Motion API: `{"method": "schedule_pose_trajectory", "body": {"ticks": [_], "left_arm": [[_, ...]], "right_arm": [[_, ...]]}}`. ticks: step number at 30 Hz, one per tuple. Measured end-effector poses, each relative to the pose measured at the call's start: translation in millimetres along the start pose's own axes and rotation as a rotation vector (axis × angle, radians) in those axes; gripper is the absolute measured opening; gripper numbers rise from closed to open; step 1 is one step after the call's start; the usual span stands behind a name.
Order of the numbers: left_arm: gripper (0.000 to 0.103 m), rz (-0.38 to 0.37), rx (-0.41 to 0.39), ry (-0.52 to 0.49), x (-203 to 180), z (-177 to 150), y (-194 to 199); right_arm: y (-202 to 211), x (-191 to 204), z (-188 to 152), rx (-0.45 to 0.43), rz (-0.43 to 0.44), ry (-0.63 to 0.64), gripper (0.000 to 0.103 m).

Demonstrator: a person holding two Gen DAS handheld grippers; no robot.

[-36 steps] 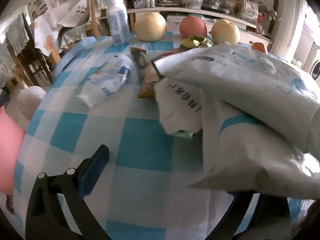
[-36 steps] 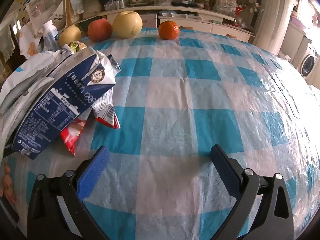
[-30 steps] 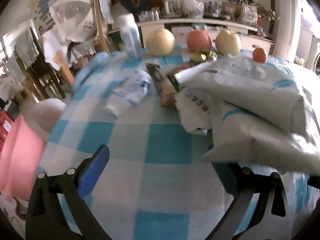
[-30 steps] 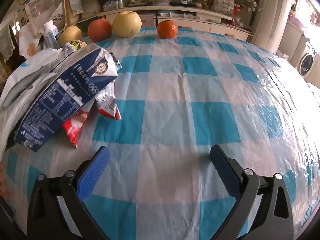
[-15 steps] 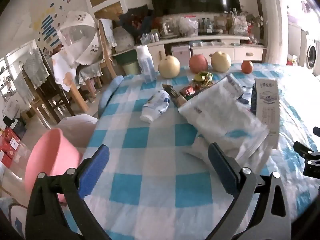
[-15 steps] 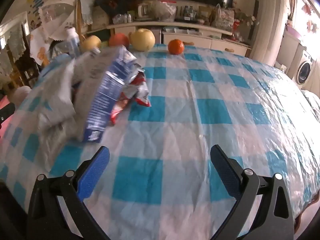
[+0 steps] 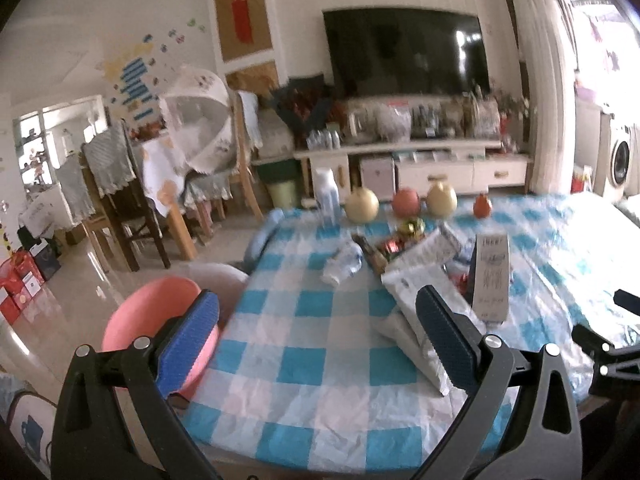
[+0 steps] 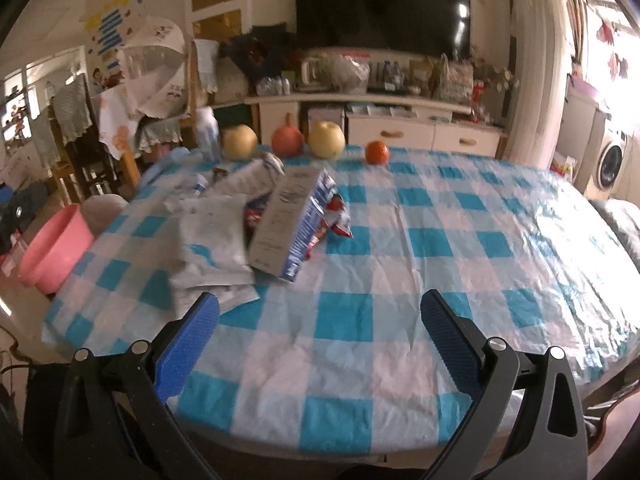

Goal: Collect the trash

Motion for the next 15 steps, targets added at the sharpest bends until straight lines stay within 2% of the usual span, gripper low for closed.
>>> {"method": "schedule_pose_trajectory", "body": {"ticks": [5,8,15], "left_arm": [[0.1,0.013,-0.088,0.042,14,2,34],[0.1,0.006,-0.135,0.082,21,3,49],[0.1,-0.009,-0.186,0.188,42,7,65]], "right_arm": [[41,10,-4,-0.11,0.014,0.012,0.099],[66,9,-10,-0.205,0.011,0.005,0.099],[105,-23,-20,-0.335,-0.028,-0.106,0.099]]}}
Point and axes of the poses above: each gripper's, at about its wrist camera, not at the fingertips, and y roughly against the way its jaws point, x to its left, z to its top, the point moved 1 cm from there along -y, roughly the way its jaws point, and after that the axes turned 13 degrees about x, right-handed, at the moved point
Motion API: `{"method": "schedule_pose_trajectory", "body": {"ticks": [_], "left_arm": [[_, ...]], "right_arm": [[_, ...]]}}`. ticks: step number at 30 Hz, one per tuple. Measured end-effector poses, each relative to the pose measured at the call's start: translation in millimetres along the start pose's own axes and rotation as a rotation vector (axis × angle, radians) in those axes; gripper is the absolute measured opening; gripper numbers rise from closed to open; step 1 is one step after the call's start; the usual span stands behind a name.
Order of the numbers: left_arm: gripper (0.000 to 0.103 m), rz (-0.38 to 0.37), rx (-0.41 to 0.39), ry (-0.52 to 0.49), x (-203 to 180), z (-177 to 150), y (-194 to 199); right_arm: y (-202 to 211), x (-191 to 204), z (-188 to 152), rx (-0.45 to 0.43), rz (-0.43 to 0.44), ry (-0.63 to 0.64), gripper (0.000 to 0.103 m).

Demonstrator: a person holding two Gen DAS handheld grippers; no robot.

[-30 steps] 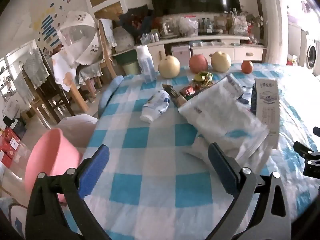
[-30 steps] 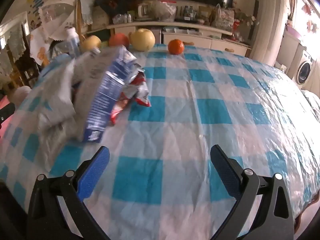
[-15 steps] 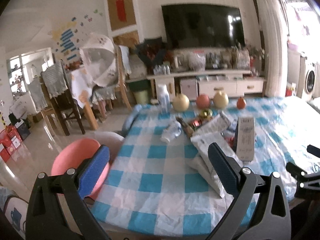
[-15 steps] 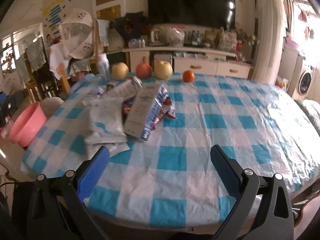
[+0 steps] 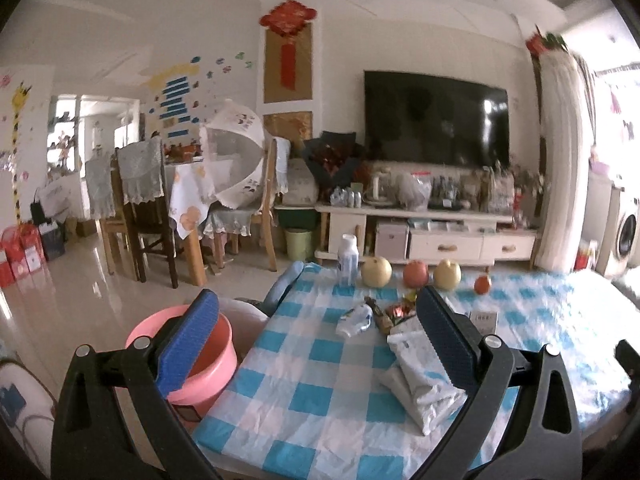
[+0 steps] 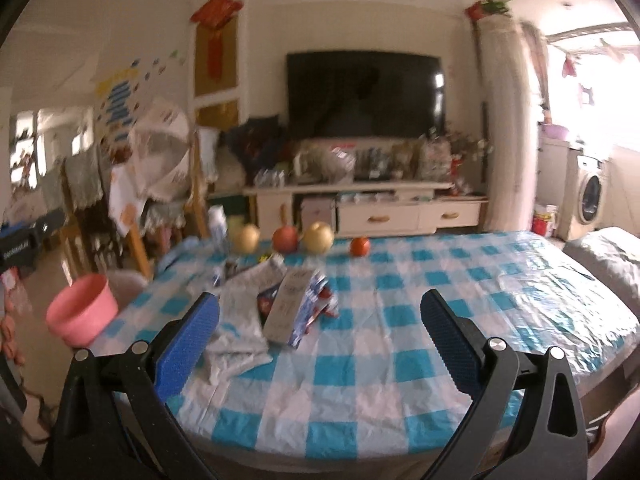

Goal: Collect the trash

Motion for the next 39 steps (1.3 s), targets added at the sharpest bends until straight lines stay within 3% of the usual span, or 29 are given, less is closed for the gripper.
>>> {"method": "schedule_pose_trajectory", "body": {"ticks": [4,11,17,25,28,35,39], "left_arm": [[0.1,0.003,-0.01,0.042,8,4,2],[0.1,0.017,-0.057,0.181,31,15,12],[0.1,0.016,-0.025,0.153,35,14,11],[0.1,0.016,0.019,0.052,16,7,12],[0.1,0.009,0.031,0.024,6,2,10],[0.1,0.011,0.068,-0.033,-11,-7,2],[0.1,0.016,0.095,-0.052,-18,-9,-8]], "right_arm": [[21,-21,2,-0.073,-0.047,-0.066,0.099],[53,-35,-2,-0.196,-0.043,-0.123,0.099],[79,-49,3,-0.276,-0.006,-0.199,0.099],[138,-70,21,-0.422,-0.064,-0.238,0.099],[154,-81,24,-0.471,-0.044,-0.28,0.099],[166,-115,30,-0.479,0.014,-0.418,0.099],[165,-132,32,-0.467,-0.004,-0.466,0.099]]}}
Point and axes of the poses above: each gripper's, at about its wrist camera, not at the fingertips, and y roughly against the way its jaws point, x to its left, z to its top, the point moved 1 cm from there along -y, roughly the way its jaws point, and after that the axes turned 13 degrees about x, right-handed, at the moved point
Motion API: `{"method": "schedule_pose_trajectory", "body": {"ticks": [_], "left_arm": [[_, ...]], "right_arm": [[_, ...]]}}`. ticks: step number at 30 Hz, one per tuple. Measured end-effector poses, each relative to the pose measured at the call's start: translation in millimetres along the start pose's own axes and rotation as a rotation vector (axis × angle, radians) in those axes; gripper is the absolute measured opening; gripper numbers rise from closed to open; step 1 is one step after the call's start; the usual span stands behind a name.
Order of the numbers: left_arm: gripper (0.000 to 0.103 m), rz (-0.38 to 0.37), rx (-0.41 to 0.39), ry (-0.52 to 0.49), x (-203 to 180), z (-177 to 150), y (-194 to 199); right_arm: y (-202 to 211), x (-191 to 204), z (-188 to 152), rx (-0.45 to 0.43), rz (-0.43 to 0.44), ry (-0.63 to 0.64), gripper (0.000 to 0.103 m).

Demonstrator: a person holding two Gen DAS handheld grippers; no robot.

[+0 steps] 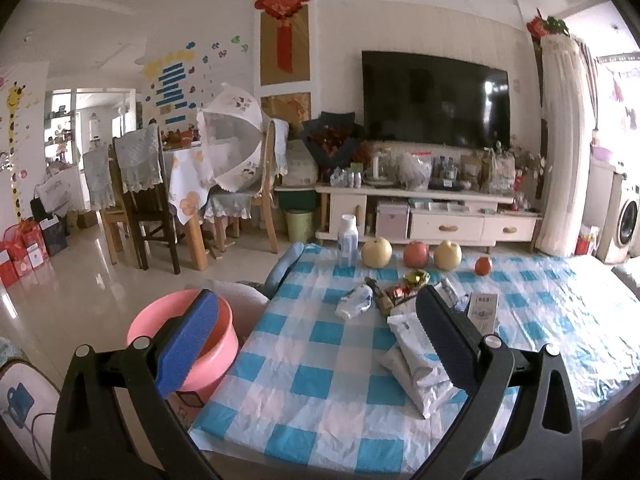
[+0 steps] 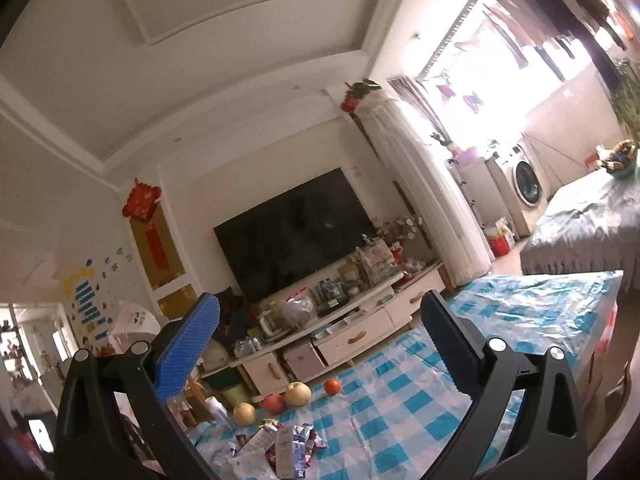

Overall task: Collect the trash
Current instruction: 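Move both open tools toward the pile of packets on the table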

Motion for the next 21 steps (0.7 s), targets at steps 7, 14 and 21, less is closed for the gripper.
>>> {"method": "schedule_pose_trajectory", "body": {"ticks": [7,14,21], "left_arm": [[0.1,-0.01,0.109,-0.05,0,-11,-37],[0.1,-0.132,0.304,-0.031,5,-26,-90],[0.099,-0.239,0.406,-0.054,-24,-28,-130]], "right_arm": [[-22,-27,12,0.045,-0.055,-0.05,0.099],[-118,0,-50,0.373,-0.008,0.084,0.099],[-223,37,-149,0.713,0.055,0.16,0.099]]}}
Point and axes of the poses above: each gripper's, at about its wrist camera, not at the fingertips, and y roughly against the way its jaws point, x to its left, z to its top, the point moved 1 cm from there along -y, roughly the way its jaws point, and after that the axes turned 13 degrees about x, right-handed, at the moved point
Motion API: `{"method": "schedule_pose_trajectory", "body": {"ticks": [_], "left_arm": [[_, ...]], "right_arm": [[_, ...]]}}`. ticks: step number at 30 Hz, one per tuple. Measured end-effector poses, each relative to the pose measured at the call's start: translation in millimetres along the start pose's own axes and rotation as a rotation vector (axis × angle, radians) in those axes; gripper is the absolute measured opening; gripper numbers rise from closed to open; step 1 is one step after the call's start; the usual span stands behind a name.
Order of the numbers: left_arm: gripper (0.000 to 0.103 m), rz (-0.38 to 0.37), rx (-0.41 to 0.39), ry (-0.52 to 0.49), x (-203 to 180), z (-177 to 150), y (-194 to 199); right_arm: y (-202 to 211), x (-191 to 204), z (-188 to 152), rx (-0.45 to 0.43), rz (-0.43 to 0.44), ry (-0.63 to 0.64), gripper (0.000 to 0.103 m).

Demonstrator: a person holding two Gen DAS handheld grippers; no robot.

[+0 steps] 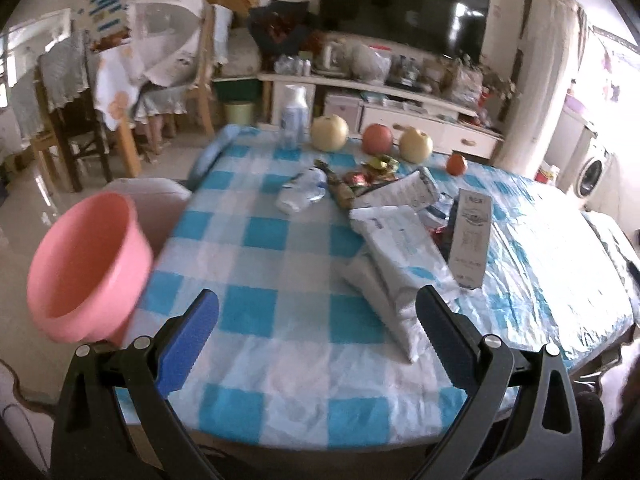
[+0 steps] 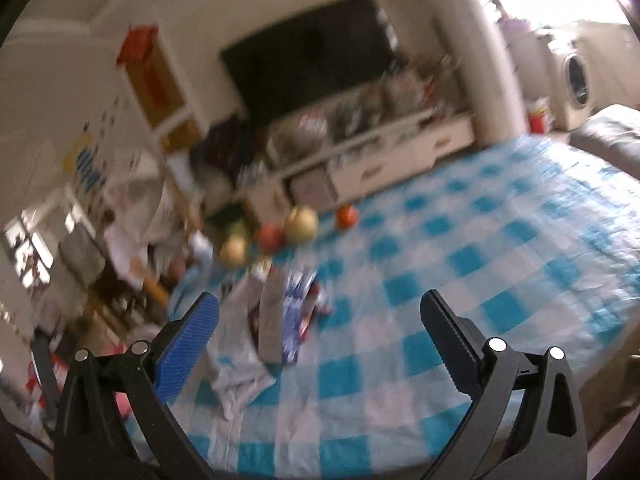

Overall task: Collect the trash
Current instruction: 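Move both open tools toward the pile of packets on the table, then grasp the white wet-wipe packet with the left tool while the right tool grasps the milk carton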

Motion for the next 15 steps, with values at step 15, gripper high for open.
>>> {"method": "schedule_pose_trajectory", "body": {"ticks": [15], "left_arm": [[0.099,-0.07,0.165,-0.03,-70,40,-97]], "right_arm": [[-180,22,4,0.328,0.189,0.129,0.074]]}}
Point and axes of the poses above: each gripper's, at about its wrist camera, not at the fingertips, and y roughly against the way its jaws point, x to its left, z to its top, the point moved 1 cm from there along -y, roughly the way its jaws point, and after that the axes turned 13 degrees about x, right-handed, at the moved point
